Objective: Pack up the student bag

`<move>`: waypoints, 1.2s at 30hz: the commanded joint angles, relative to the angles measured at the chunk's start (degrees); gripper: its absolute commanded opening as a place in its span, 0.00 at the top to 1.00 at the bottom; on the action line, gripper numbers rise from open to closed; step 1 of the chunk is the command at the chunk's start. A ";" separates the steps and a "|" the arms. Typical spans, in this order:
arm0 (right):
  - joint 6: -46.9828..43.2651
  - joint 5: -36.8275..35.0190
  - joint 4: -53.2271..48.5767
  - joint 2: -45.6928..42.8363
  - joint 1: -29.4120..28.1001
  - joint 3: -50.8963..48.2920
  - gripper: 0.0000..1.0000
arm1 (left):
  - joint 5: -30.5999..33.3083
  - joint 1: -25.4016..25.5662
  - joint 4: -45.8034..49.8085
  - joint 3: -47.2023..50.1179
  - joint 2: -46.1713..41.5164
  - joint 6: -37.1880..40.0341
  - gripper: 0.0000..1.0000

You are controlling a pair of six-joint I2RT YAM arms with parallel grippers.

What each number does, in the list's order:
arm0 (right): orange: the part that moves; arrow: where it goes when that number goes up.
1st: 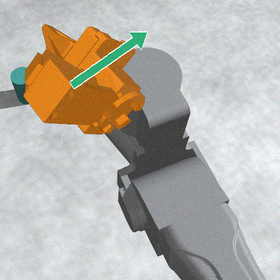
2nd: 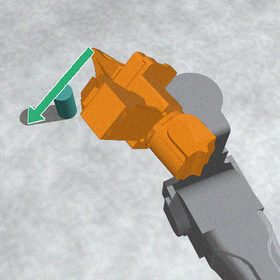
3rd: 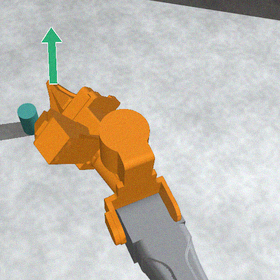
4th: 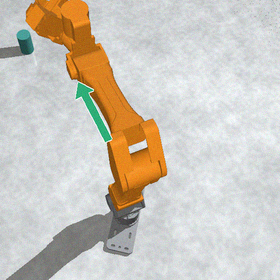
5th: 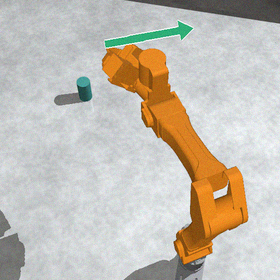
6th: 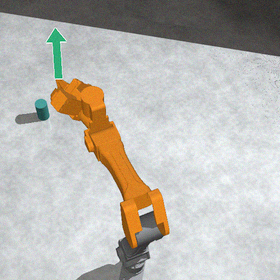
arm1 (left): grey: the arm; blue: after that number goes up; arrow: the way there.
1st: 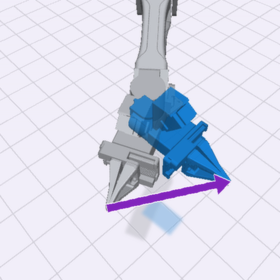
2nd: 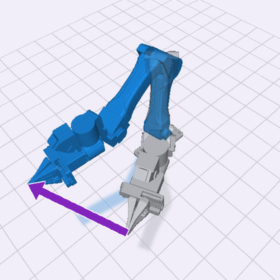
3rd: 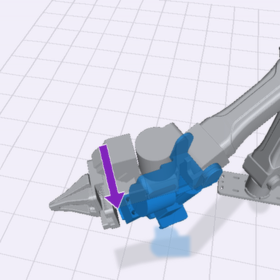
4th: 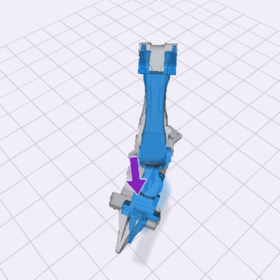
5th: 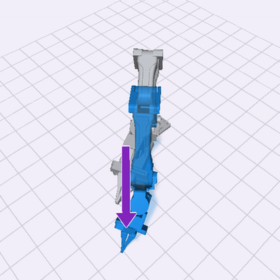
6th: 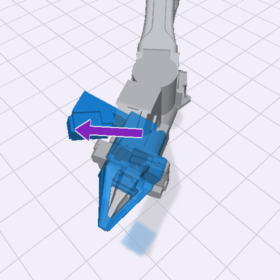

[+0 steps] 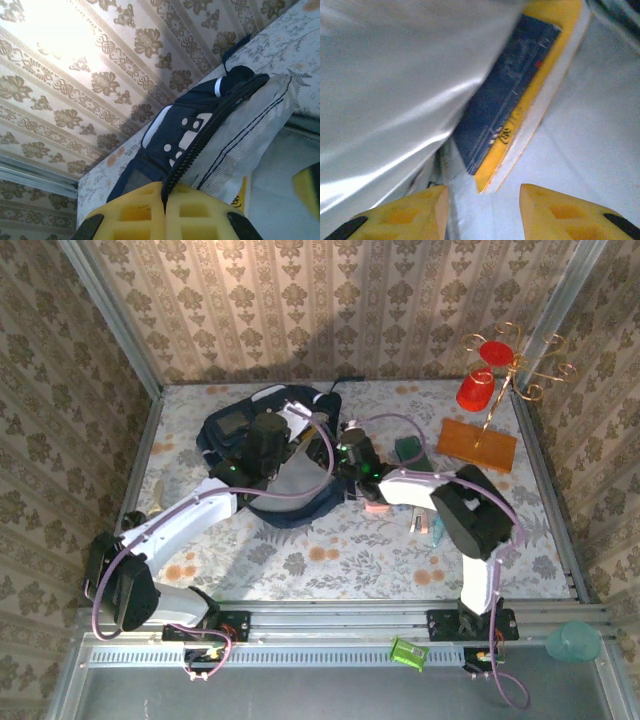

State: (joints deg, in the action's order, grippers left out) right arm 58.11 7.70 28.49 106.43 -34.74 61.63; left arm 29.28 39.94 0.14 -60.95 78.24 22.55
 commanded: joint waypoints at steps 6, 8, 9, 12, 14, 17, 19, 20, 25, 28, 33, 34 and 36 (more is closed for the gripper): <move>-15.24 -4.70 -19.49 -10.68 -0.05 -7.70 0.48 | 0.16 0.82 -7.02 9.27 -2.18 -8.65 1.00; -14.99 -6.06 -19.84 -9.76 -0.55 -8.40 0.44 | 0.78 1.73 -8.44 11.90 -1.58 -9.50 1.00; -14.98 -7.11 -20.30 -8.97 -1.03 -8.23 0.41 | 1.39 2.25 -8.70 13.09 -1.08 -9.88 1.00; -16.53 -11.41 -21.89 -5.95 -2.54 -6.55 0.39 | 3.87 4.07 -8.94 15.08 0.51 -11.02 1.00; -16.58 -12.50 -22.69 -3.31 -2.63 -5.41 0.39 | 4.79 5.12 -9.10 16.43 1.27 -11.64 1.00; -16.51 -11.10 -19.47 -1.68 -2.46 -5.72 0.49 | 5.30 6.05 -8.90 18.27 2.10 -13.07 1.00; -16.73 -10.53 -18.88 -1.66 -1.94 -5.71 0.60 | 5.98 6.70 -8.33 19.21 2.54 -13.90 1.00; -17.13 -10.43 -18.80 -2.01 -1.54 -5.81 0.65 | 6.46 7.20 -8.11 19.69 2.86 -14.43 1.00; -19.55 -6.53 -17.78 -3.62 1.63 -6.21 0.86 | 6.88 10.71 -7.59 20.69 4.16 -17.46 1.00; -21.72 -2.26 -18.49 -4.16 3.54 -5.19 0.90 | 6.23 13.00 -7.32 20.25 4.96 -20.47 1.00; -24.92 2.53 -21.45 -5.17 6.51 -2.61 0.92 | 5.73 16.25 -5.27 16.38 7.98 -27.08 1.00; -25.50 3.31 -21.98 -5.26 6.97 -2.17 0.92 | 5.79 16.64 -5.31 15.47 8.78 -27.90 1.00; -26.46 4.57 -23.30 -5.36 8.11 -0.99 0.92 | 6.32 17.43 -5.25 13.02 10.74 -29.01 1.00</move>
State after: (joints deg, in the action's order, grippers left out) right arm 34.94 10.48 6.83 104.12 -28.67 57.91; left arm 33.67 56.29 -6.66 -44.21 87.33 -1.45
